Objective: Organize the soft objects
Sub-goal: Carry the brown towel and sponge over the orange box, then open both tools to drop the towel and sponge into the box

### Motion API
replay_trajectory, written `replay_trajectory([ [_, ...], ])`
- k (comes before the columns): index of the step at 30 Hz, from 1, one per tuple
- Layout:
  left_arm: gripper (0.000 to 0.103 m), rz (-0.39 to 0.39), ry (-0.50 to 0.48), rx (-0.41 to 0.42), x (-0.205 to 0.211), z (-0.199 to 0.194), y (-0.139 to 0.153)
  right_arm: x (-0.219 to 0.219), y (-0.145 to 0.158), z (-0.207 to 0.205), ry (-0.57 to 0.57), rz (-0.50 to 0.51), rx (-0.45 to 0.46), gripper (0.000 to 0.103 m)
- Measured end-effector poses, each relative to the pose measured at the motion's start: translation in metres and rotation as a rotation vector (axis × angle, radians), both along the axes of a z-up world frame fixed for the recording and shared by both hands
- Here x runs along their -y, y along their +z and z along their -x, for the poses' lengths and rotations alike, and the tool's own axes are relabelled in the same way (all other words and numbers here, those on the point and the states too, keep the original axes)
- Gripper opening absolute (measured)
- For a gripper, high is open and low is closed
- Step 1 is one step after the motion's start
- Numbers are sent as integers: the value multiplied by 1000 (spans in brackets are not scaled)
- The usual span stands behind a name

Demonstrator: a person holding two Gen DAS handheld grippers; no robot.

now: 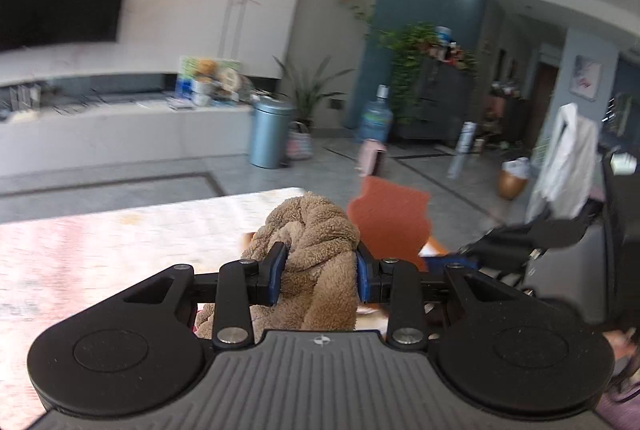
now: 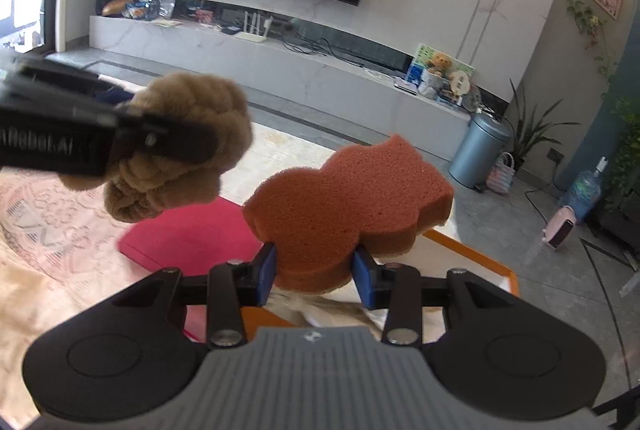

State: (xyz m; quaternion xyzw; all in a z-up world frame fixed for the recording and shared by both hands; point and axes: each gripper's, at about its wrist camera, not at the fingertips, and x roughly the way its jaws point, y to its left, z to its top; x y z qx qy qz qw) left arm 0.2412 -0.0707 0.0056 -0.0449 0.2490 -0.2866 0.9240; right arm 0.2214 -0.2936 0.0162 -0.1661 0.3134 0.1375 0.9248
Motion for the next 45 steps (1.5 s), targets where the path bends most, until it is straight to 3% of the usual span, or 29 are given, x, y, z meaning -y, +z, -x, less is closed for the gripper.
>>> replay_trajectory([
  [9, 39, -6, -92, -100, 59, -55, -22, 54, -21, -50, -70, 36, -89, 41],
  [15, 39, -27, -113, -183, 79, -74, -50, 64, -44, -85, -100, 22, -179, 41],
  [23, 39, -32, -120, -298, 82, -91, -82, 67, -78, -111, -119, 35, -288, 42],
  [32, 42, -58, -134, -338, 89, -94, -90, 68, -99, -129, -112, 42, -352, 43],
  [38, 52, -69, -132, -323, 91, -85, -86, 67, -98, -118, -107, 56, -349, 47],
  [42, 70, -39, -110, -346, 87, -84, -79, 68, -91, -117, -115, 75, -334, 57],
  [45, 74, -40, -105, -339, 83, -79, -72, 68, -83, -113, -119, 89, -318, 62],
])
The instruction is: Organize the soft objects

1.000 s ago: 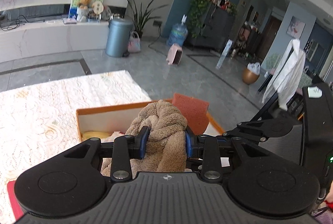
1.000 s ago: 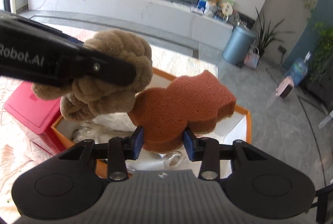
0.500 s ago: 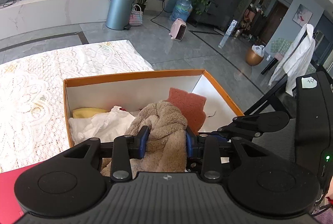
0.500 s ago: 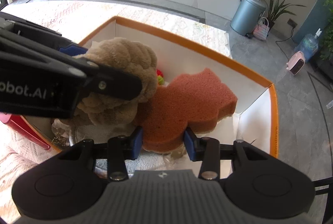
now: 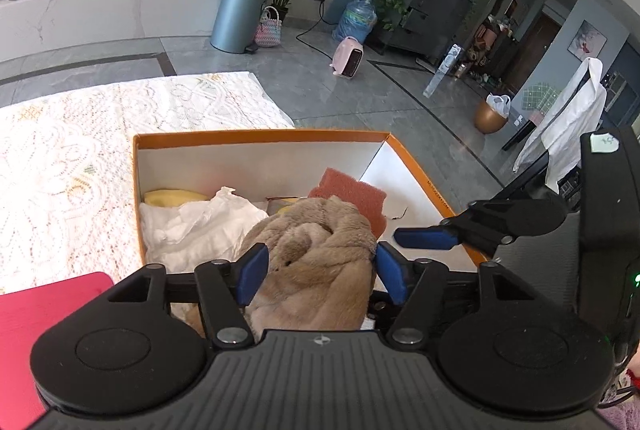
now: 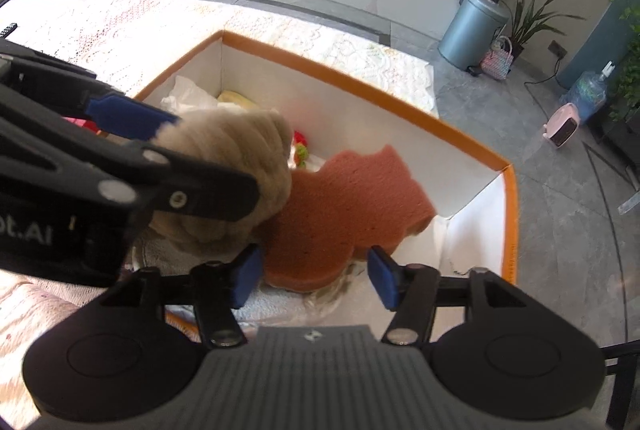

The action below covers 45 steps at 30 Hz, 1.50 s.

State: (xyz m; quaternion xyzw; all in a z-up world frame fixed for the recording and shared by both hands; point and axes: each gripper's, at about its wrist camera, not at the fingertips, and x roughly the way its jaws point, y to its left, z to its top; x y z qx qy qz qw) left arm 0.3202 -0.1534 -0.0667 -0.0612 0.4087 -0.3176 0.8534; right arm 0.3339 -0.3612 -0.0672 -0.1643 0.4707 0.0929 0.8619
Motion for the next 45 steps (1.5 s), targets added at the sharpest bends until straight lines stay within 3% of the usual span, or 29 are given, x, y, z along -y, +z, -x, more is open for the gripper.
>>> replay_trajectory([
  [2, 79, 6, -1, 16, -2, 5, 7, -1, 6, 4, -4, 22, 5, 64],
  [4, 80, 21, -1, 37, -5, 11, 16, -2, 12, 7, -14, 47, 21, 77],
  [7, 86, 38, -7, 76, -11, 22, 30, -2, 23, 12, -24, 75, 38, 80],
  [16, 87, 2, 59, 261, -29, 66, 79, -7, 73, 46, -41, 104, 129, 87],
  [19, 83, -19, 97, 312, -37, 82, 92, -14, 90, 61, -58, 70, 162, 88],
  [26, 76, -83, 175, 390, -70, 126, 107, -45, 124, 111, -88, -117, 274, 92],
  [36, 74, -81, 376, 525, -116, 189, 98, -106, 126, 191, -166, -278, 480, 94],
  [45, 78, -166, 383, 592, -123, 220, 75, -146, 95, 243, -256, -270, 577, 94],
])
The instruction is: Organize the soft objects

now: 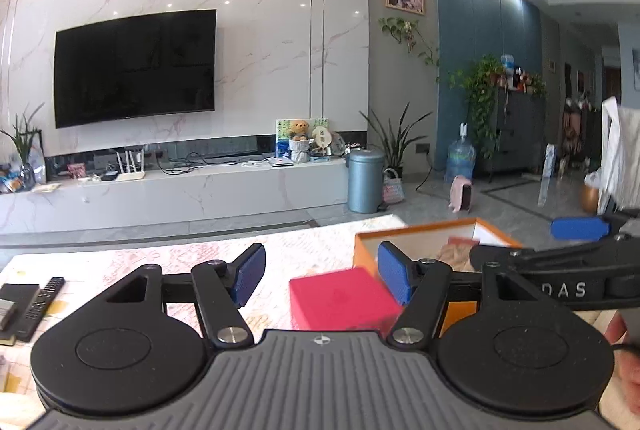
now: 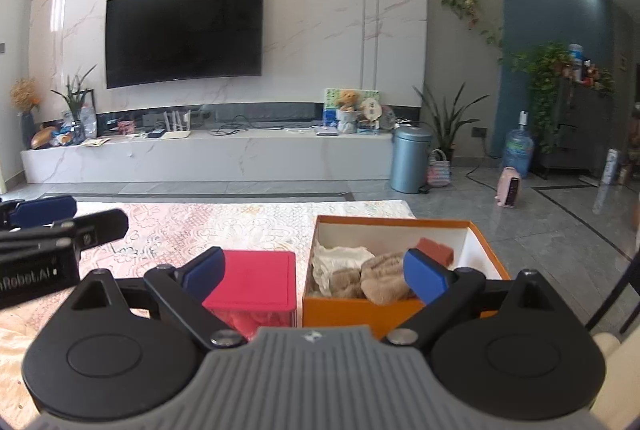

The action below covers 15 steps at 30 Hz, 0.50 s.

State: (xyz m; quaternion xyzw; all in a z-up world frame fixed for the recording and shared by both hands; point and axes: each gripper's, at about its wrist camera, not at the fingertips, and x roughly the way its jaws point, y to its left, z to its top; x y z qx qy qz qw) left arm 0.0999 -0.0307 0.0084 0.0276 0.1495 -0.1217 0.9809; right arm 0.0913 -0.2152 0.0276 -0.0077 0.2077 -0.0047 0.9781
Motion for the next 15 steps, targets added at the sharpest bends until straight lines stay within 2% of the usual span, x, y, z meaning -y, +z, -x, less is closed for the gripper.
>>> replay_trajectory([
  [5, 87, -31, 19, 11, 3, 14, -18, -12, -14, 18, -40, 23, 33, 94],
  [8, 88, -17, 6, -2, 1, 14, -27, -11, -25, 28, -68, 20, 70, 95],
  [11, 92, -19, 43, -23, -3, 10, -39, -8, -41, 31, -99, 30, 87, 95],
  [13, 92, -34, 59, -54, -4, 8, -47, -3, -51, 28, -119, 0, 63, 95],
  [15, 92, -29, 72, -91, -5, 8, -57, 6, -61, 27, -139, -72, 37, 95],
])
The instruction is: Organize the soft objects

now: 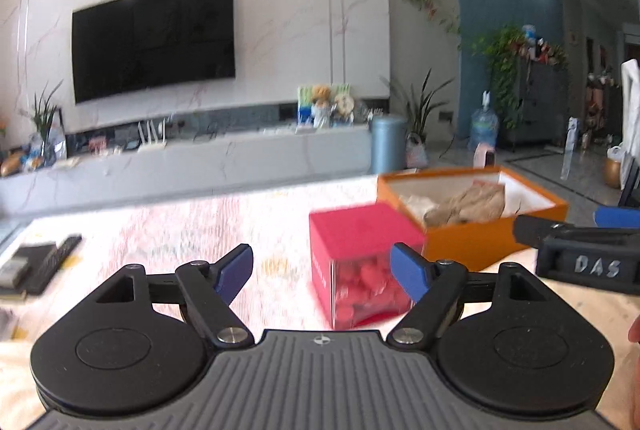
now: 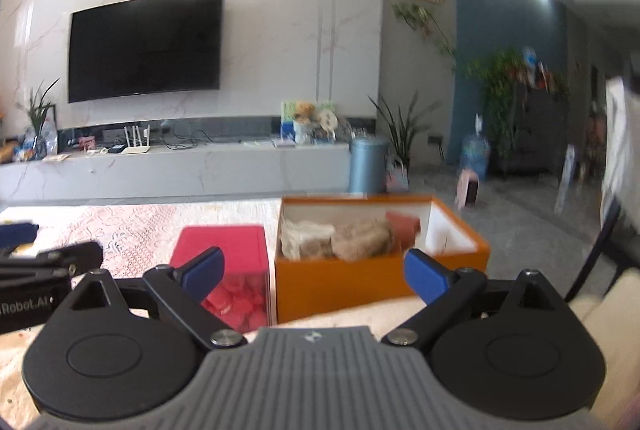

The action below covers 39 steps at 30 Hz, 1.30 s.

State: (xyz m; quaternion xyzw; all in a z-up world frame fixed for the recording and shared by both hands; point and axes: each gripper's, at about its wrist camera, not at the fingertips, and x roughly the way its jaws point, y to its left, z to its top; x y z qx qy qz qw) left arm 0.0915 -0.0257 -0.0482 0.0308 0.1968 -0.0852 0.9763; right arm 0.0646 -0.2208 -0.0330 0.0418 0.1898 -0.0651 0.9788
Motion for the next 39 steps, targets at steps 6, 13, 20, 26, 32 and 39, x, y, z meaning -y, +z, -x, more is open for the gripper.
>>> replay_trajectory([
  [6, 92, -29, 30, -70, 3, -5, -18, 5, -22, -7, -31, -55, -41, 95],
  [13, 92, -35, 43, -90, 2, 3, -36, 2, -34, -8, -30, -42, -48, 95],
  [20, 92, -25, 63, -120, -1, 3, -41, 1, -37, -10, -22, -36, -65, 95],
  [26, 92, -27, 66, -130, -2, 2, -40, 1, -37, -12, -17, -29, -68, 95],
  [32, 92, -24, 71, -136, -3, 2, -39, -1, -38, -13, -14, -19, -75, 95],
  [39, 92, -23, 77, -142, -4, 1, -39, -1, -38, -14, -13, -18, -78, 95],
])
